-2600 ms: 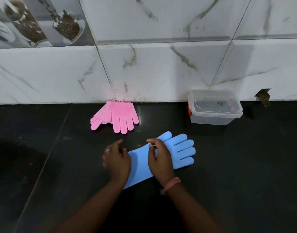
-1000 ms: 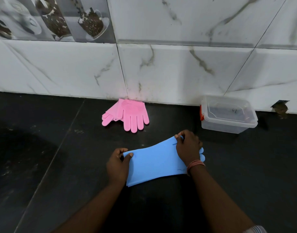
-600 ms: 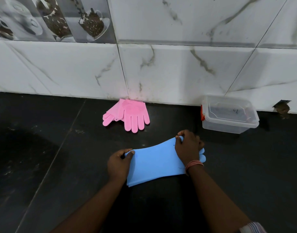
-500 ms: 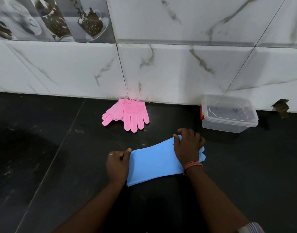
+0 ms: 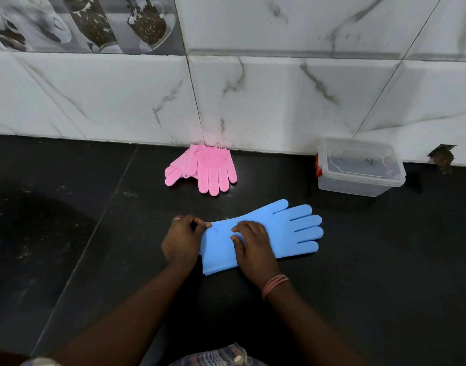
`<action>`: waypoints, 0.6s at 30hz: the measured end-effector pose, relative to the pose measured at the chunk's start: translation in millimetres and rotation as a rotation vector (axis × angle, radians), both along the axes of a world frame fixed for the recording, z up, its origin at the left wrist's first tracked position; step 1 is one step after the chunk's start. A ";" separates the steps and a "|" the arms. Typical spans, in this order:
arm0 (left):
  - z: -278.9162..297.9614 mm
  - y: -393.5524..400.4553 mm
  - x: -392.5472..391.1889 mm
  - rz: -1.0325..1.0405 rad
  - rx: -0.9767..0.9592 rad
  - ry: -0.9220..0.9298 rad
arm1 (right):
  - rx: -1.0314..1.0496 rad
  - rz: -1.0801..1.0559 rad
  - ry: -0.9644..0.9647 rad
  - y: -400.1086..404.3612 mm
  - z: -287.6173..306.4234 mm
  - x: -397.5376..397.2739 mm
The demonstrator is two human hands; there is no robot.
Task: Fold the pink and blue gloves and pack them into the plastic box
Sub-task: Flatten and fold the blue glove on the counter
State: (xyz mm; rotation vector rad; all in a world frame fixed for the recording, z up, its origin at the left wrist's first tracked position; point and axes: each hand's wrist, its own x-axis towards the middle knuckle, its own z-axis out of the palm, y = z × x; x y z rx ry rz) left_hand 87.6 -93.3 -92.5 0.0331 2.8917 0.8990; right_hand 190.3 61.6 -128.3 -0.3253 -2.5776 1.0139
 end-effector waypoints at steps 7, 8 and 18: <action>-9.2 1.4 9.7 -0.075 -0.061 0.008 | -0.447 -0.091 -0.012 -1.9 19.4 -6.6; -9.8 0.9 9.6 -0.077 -0.087 -0.010 | -0.514 -0.079 -0.033 -2.6 21.1 -7.2; 23.7 5.6 -12.1 -0.035 0.175 -0.508 | -0.645 -0.026 -0.137 0.2 15.8 -3.7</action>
